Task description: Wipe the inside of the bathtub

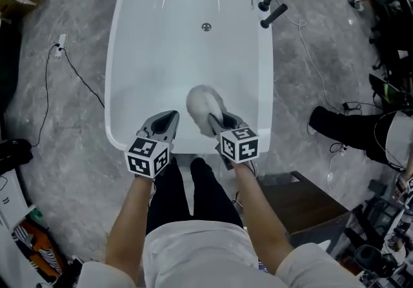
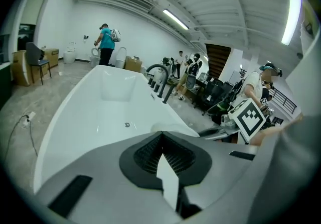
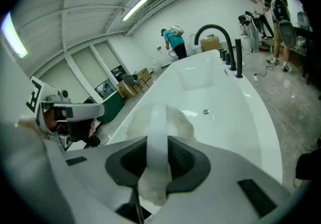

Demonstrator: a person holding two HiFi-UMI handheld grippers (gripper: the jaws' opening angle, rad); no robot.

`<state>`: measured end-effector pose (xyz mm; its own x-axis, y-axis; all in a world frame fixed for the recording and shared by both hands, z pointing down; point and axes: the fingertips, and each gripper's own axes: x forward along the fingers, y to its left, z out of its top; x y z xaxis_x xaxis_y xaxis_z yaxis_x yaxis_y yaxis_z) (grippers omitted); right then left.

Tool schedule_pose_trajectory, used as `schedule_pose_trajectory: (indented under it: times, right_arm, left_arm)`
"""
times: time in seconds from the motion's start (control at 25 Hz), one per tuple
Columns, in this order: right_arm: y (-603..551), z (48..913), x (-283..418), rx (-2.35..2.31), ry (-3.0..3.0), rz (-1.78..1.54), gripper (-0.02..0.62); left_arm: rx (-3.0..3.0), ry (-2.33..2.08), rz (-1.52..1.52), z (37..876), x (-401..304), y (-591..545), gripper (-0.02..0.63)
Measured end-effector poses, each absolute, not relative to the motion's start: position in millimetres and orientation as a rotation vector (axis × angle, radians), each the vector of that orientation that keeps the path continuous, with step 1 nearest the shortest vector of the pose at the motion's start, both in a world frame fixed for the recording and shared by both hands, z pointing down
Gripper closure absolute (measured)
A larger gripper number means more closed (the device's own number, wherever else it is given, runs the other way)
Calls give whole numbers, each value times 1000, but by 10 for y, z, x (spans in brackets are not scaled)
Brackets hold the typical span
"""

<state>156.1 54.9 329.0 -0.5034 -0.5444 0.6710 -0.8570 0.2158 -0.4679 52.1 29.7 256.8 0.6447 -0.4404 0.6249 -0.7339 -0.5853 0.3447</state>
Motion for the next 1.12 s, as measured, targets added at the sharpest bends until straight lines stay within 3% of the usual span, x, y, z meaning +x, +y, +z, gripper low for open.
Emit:
schedule_pose_trajectory:
  times: [0.56, 1.12]
  right_arm:
    - [821, 1748, 823, 1237, -2367, 872, 499]
    - [991, 663, 867, 1478, -2418, 776, 498]
  left_arm:
    - [2339, -1101, 498, 1369, -274, 633, 594]
    - [2544, -1072, 385, 386, -689, 593, 594]
